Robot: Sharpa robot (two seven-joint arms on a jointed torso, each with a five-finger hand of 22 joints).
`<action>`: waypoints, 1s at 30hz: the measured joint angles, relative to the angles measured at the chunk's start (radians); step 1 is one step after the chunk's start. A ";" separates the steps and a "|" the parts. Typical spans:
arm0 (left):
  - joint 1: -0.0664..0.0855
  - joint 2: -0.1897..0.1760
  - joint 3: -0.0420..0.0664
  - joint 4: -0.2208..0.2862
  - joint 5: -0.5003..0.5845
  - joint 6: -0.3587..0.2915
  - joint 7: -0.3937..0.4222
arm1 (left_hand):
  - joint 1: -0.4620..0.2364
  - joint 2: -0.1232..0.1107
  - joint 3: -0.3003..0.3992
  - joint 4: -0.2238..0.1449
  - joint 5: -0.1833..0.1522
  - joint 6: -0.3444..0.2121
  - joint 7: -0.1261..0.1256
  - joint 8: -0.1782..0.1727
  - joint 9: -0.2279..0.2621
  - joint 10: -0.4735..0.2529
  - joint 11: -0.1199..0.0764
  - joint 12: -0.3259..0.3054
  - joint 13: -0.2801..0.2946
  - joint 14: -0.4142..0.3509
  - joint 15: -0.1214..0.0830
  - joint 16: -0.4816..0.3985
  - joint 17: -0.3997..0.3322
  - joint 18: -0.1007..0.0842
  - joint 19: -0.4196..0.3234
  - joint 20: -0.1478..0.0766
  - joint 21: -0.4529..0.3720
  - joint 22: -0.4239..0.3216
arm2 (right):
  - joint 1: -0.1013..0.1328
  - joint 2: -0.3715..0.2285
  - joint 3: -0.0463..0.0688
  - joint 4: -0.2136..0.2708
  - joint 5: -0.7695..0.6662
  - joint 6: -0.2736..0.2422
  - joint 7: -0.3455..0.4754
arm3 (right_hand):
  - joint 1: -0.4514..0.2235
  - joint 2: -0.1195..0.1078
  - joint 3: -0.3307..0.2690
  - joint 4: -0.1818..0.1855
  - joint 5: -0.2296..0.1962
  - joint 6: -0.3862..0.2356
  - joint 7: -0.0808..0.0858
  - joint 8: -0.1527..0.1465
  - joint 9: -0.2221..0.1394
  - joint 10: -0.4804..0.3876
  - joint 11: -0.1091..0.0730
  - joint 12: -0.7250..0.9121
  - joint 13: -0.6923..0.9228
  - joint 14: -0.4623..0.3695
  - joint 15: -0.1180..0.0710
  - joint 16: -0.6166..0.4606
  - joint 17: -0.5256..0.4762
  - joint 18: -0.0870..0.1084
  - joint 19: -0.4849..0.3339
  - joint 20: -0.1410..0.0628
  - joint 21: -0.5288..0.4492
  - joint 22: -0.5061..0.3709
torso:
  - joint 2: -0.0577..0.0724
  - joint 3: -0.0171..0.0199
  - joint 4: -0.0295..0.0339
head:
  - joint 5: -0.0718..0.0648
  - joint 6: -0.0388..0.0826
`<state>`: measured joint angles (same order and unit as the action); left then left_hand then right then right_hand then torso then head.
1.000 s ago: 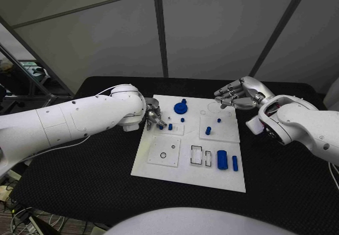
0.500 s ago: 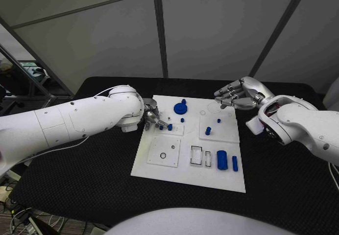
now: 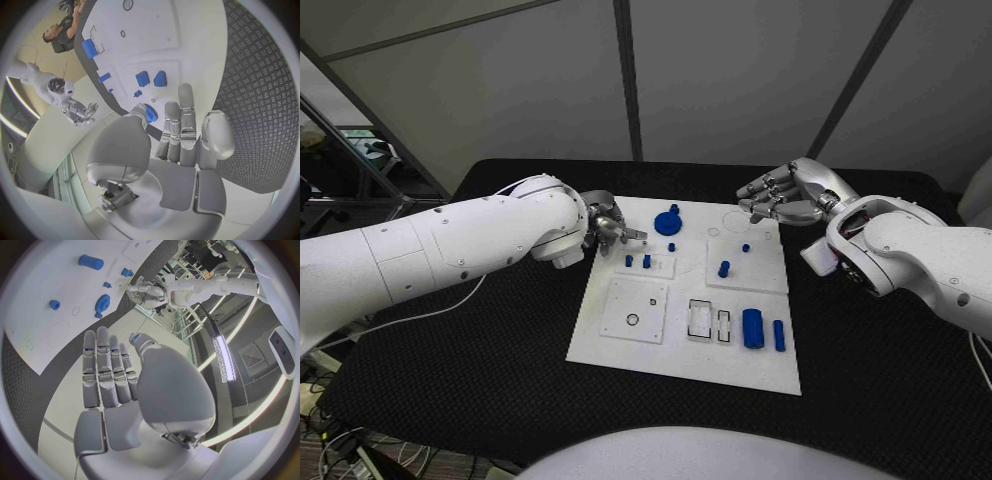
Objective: Assemble the parts on the task board
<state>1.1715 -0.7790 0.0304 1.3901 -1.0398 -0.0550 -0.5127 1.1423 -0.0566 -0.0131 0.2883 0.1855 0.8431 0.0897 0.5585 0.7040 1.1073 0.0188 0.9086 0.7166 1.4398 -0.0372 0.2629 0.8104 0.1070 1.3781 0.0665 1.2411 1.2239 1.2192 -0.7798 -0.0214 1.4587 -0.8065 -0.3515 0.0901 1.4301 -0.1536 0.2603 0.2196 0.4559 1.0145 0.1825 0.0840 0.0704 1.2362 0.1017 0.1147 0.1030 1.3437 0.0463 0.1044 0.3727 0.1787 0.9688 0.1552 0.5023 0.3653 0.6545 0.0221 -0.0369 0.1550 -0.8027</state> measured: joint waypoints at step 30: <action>0.002 0.117 -0.036 -0.049 -0.207 -0.143 0.479 | 0.375 -0.058 0.028 -0.117 -0.010 0.035 0.041 -0.277 -0.448 -0.193 0.039 -0.063 -0.214 -0.075 0.029 0.877 0.425 0.071 -0.196 0.030 -0.428 -0.346 | 0.000 0.010 0.000 -0.007 0.003 0.001 0.000 | 0.000 0.000 0.005 -0.006 0.011 0.000 0.000 0.000 0.000 0.000 0.000 0.000 -0.002 0.000 0.000 -0.003 0.000 0.000 0.000 0.000 -0.004 0.000 | 0.002 -0.0002 -0.0017 | -0.027 0.022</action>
<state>1.1738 -0.6620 -0.0055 1.3410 -1.2468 -0.1978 -0.0334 1.5175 -0.1145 0.0150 0.1715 0.1756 0.8777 0.1304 0.2818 0.2564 0.9141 0.0577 0.8451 0.5024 1.3646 -0.0080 1.1396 1.2353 0.1776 1.1819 0.0968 0.8129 0.8781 1.2189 -0.7695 -0.0216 1.4516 -0.8039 -0.3503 0.0905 1.4301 -0.1536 0.2658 0.2140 0.4667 1.0145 0.1825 0.0839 0.0704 1.2362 0.1017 0.1147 0.1006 1.3437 0.0463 0.1010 0.3726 0.1787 0.9688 0.1552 0.4985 0.3651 0.6569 0.0219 -0.0386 0.1285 -0.7804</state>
